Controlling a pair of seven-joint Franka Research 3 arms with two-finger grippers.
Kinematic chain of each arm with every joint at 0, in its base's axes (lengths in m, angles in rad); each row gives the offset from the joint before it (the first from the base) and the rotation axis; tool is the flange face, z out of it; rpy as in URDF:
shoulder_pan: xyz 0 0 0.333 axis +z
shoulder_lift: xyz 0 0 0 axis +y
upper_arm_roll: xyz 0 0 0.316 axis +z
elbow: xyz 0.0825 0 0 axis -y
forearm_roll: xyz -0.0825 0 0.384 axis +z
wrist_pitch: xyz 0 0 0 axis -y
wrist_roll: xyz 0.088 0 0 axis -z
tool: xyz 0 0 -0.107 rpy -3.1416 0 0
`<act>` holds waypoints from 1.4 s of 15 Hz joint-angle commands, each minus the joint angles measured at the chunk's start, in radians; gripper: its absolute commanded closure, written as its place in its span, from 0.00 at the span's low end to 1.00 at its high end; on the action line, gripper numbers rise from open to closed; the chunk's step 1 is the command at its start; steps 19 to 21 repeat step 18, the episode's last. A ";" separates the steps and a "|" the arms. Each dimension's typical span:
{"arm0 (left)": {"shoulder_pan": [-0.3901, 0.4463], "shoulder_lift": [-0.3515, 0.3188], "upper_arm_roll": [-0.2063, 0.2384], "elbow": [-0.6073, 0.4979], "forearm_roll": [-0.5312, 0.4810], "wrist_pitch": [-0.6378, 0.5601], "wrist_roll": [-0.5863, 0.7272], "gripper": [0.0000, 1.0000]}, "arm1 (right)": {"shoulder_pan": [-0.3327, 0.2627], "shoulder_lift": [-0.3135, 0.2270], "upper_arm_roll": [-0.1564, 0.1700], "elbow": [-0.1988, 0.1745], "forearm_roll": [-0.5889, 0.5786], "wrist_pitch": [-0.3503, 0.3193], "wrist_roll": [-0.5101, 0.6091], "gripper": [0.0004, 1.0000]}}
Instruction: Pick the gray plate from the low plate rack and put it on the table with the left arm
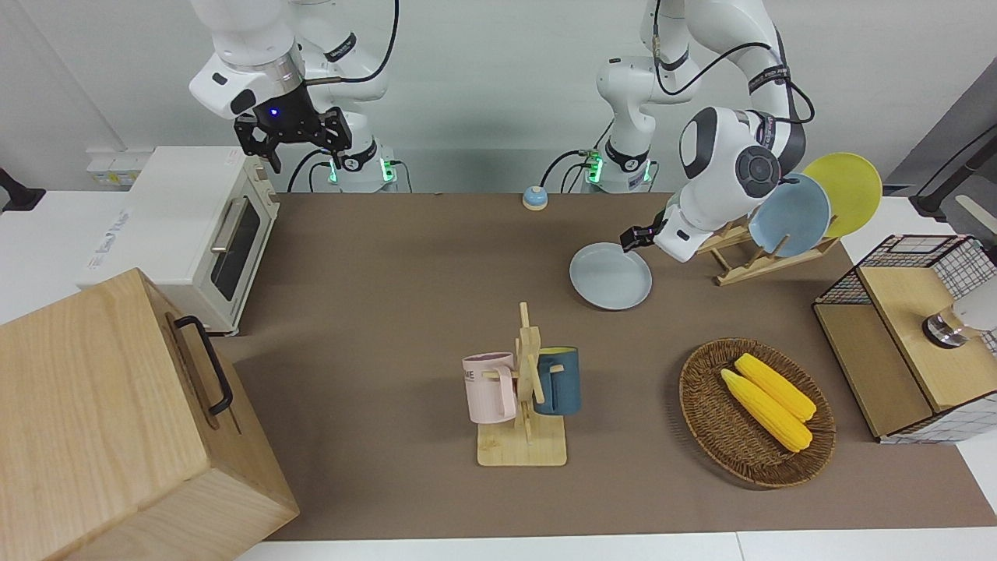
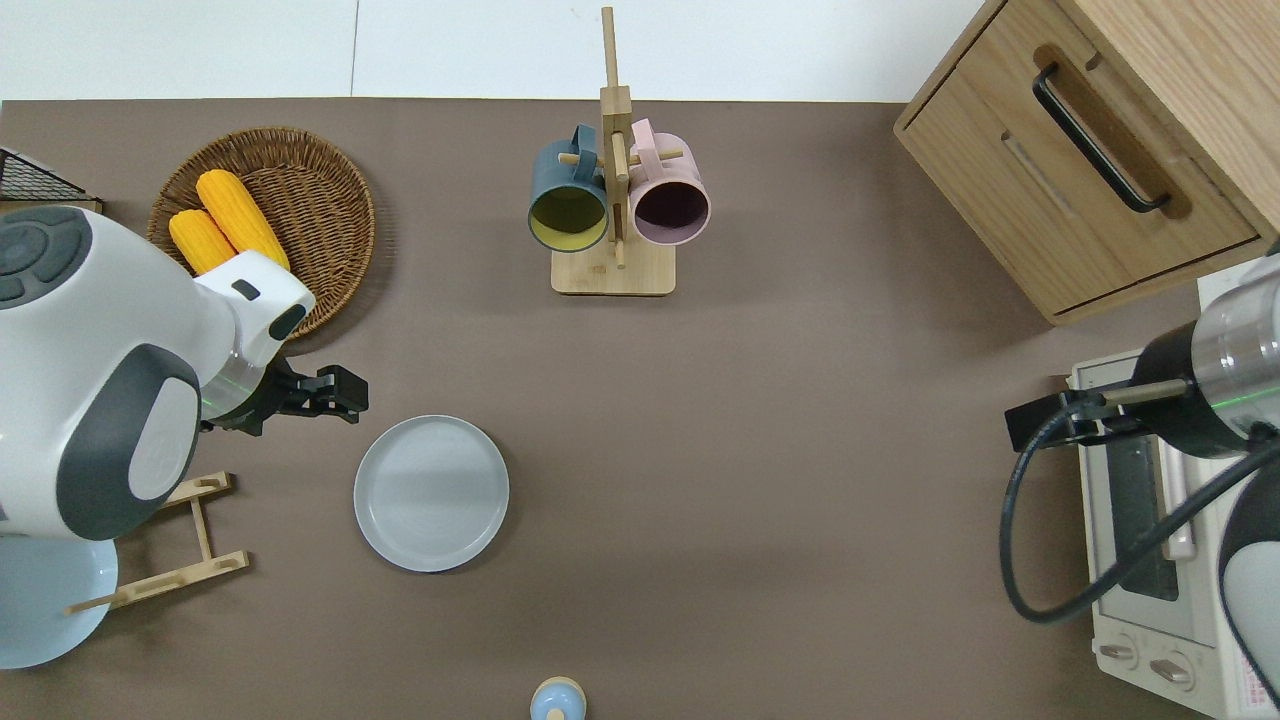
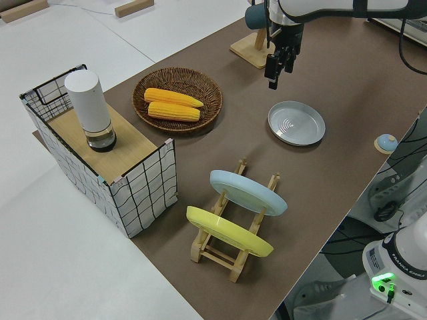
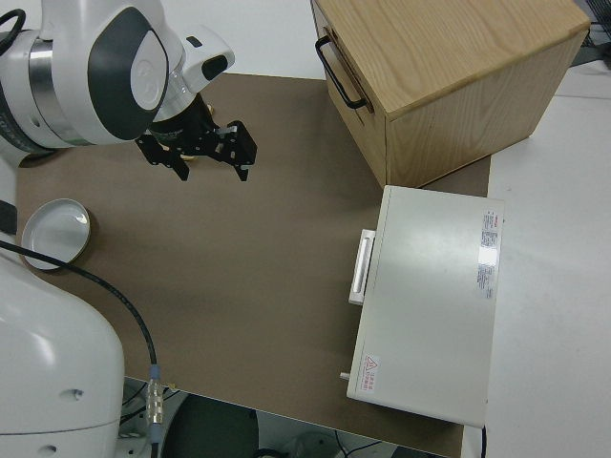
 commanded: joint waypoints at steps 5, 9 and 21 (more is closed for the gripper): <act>0.001 -0.016 0.022 0.100 0.048 0.065 0.017 0.00 | -0.015 -0.005 0.006 0.006 0.003 -0.015 -0.003 0.01; 0.030 -0.026 0.022 0.100 0.049 0.067 0.064 0.00 | -0.013 -0.005 0.006 0.006 0.003 -0.015 -0.003 0.01; 0.050 -0.027 0.035 0.107 0.042 0.074 0.067 0.00 | -0.015 -0.005 0.006 0.006 0.003 -0.015 -0.003 0.01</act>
